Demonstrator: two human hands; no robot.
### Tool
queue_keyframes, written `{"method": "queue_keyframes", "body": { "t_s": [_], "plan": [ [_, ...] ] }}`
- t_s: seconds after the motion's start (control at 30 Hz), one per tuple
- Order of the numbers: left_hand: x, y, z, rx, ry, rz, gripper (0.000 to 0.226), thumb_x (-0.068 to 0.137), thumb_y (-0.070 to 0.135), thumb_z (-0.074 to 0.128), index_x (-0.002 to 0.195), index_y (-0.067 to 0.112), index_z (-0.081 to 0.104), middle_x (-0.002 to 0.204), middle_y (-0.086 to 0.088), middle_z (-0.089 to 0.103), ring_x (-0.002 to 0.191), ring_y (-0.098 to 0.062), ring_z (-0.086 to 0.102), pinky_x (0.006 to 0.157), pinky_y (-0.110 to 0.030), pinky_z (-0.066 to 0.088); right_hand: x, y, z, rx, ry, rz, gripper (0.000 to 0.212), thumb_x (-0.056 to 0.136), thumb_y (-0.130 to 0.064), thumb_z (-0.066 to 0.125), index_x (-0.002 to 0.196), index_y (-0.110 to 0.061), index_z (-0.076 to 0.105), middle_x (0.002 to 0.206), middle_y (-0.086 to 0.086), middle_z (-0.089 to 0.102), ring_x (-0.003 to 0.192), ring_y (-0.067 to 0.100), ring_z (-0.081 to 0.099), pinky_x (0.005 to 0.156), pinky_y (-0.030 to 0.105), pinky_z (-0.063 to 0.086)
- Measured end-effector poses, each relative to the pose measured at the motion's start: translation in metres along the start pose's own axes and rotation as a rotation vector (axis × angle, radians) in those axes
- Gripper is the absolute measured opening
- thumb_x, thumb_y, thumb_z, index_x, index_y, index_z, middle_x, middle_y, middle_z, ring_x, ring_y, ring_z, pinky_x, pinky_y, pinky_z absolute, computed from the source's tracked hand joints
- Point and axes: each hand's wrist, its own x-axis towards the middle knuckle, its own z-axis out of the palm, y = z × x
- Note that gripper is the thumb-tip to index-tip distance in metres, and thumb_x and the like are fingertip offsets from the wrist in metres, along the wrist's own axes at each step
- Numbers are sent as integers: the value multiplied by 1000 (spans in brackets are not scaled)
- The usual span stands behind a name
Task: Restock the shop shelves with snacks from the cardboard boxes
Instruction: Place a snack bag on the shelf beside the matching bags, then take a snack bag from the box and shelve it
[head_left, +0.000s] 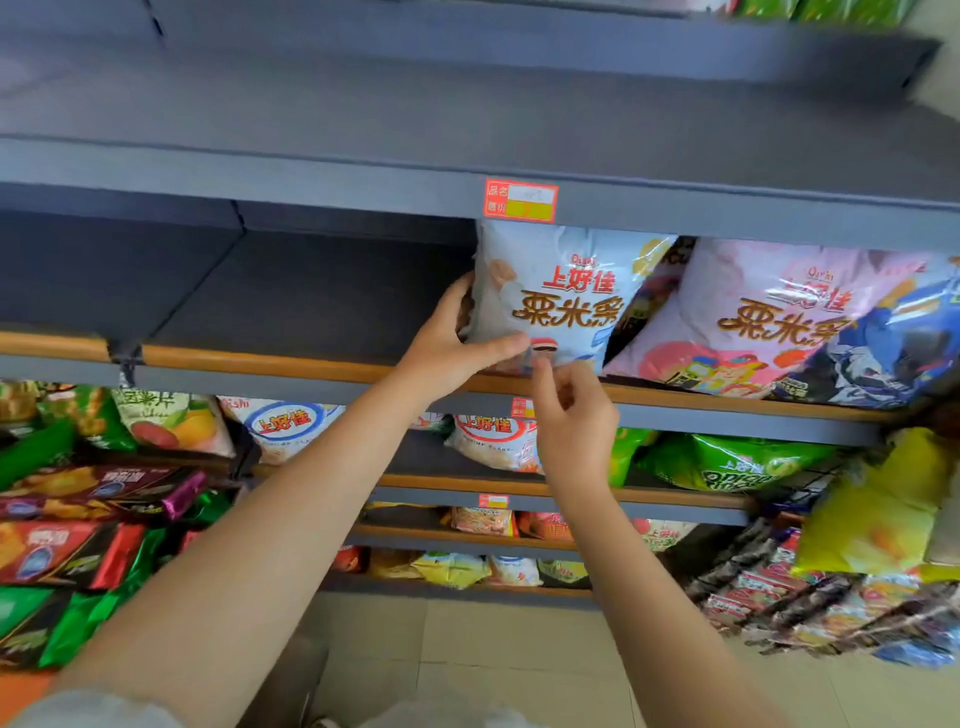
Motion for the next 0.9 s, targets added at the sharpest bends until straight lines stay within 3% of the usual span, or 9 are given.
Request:
{"method": "queue_keyframes", "body": {
  "t_s": [0.1,0.2,0.4,0.47,0.53,0.67,0.73,0.8,0.9],
  "plan": [
    [-27,-19,-37,19,154,-14,63,85,32,76,142,29,49,137,7,56,122,-6,55,100,-28,47,-27,-5,31,14,-258,64,41,102,-24,55,63,-24,42,53,-5,42,49,8,39,49,23,29],
    [-67,-48,-90,-77,398,-45,17,93,17,63,107,22,71,93,5,73,79,-1,67,74,-21,54,-52,-13,74,-57,-531,113,42,101,-26,52,62,-16,44,54,5,46,51,18,45,53,33,37],
    [-172,-147,-215,-147,574,-342,18,98,15,57,85,21,68,79,-4,70,61,-12,63,55,-21,47,-123,-52,184,-203,-992,117,32,99,-21,54,72,-3,57,64,10,60,59,19,57,63,32,44],
    [-210,-178,-254,-178,662,-418,18,96,12,59,84,19,69,79,-5,69,66,-16,63,56,-17,49,-155,-70,224,-226,-1088,114,27,97,-18,55,75,-2,61,68,11,64,66,22,61,66,32,48],
    [-246,-213,-291,-138,777,-427,17,88,21,65,75,30,71,79,0,69,78,-24,66,72,-27,54,-189,-88,264,-231,-1170,80,27,95,-17,57,73,-2,61,71,18,65,66,22,59,69,39,48],
    [-310,-266,-349,272,1038,-436,6,83,24,63,86,24,68,95,-3,65,91,-18,61,85,-34,47,-253,-121,338,-240,-1288,90,23,93,-22,60,73,-14,67,71,12,66,63,20,59,66,37,51],
    [-331,-279,-377,558,1166,-435,32,81,25,65,109,10,67,118,-17,59,113,-31,54,97,-40,39,-278,-138,369,-228,-1305,78,21,91,-27,60,74,-16,68,75,12,66,69,30,62,72,41,52],
    [-345,-295,-406,685,1196,-515,54,80,22,71,130,7,57,138,-25,47,131,-42,41,106,-50,35,-296,-155,398,-198,-1296,42,20,93,-23,61,86,-8,71,83,15,67,75,33,61,73,30,49],
    [-356,-321,-445,754,1023,-691,78,79,27,76,148,17,41,156,-25,28,145,-46,22,113,-60,26,-312,-181,443,-194,-1197,-43,19,96,-20,63,110,-8,65,99,4,64,85,20,60,66,18,37]
  ]
}}
